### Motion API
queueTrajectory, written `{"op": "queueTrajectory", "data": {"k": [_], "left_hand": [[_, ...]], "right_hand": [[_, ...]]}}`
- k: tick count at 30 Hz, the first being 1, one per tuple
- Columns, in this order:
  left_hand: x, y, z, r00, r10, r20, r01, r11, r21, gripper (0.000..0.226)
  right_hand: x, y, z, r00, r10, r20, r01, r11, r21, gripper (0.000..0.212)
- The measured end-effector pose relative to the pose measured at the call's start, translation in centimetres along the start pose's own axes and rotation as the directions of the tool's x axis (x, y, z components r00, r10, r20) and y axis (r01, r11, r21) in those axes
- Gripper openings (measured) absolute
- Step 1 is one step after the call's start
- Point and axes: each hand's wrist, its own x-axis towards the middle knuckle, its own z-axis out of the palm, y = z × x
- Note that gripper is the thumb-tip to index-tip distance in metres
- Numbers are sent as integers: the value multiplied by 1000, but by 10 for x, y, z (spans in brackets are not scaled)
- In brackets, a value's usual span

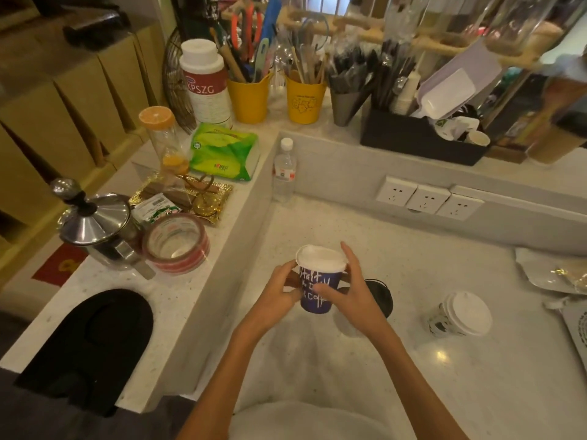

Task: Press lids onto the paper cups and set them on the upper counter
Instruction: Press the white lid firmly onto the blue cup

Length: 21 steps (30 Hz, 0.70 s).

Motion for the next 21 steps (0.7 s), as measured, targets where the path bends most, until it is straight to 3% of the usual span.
{"op": "queueTrajectory", "data": {"k": [4,9,13,16,19,21], "left_hand": [[-25,33,4,994,-28,108,76,882,-466,49],[-39,50,15,975,1,222,144,760,-634,77],[-42,56,20,996,42,84,10,839,-544,54],[-43,60,28,991,65,-115,-99,943,-319,61],[-48,67,38,958,168,-233,-184,982,-49,66],[-53,69,41,941,231,-247,-228,973,42,69]], "right_hand": [[-23,-23,-21,999,37,10,-38,976,215,73],[-37,-29,-25,1000,22,7,-23,949,314,59],[-43,-36,-23,1000,8,-7,-5,943,332,56],[-43,-45,-7,989,3,-146,31,973,231,50],[-45,-47,6,989,46,-138,2,943,333,55],[-48,-51,6,989,54,-137,3,923,385,66]]}}
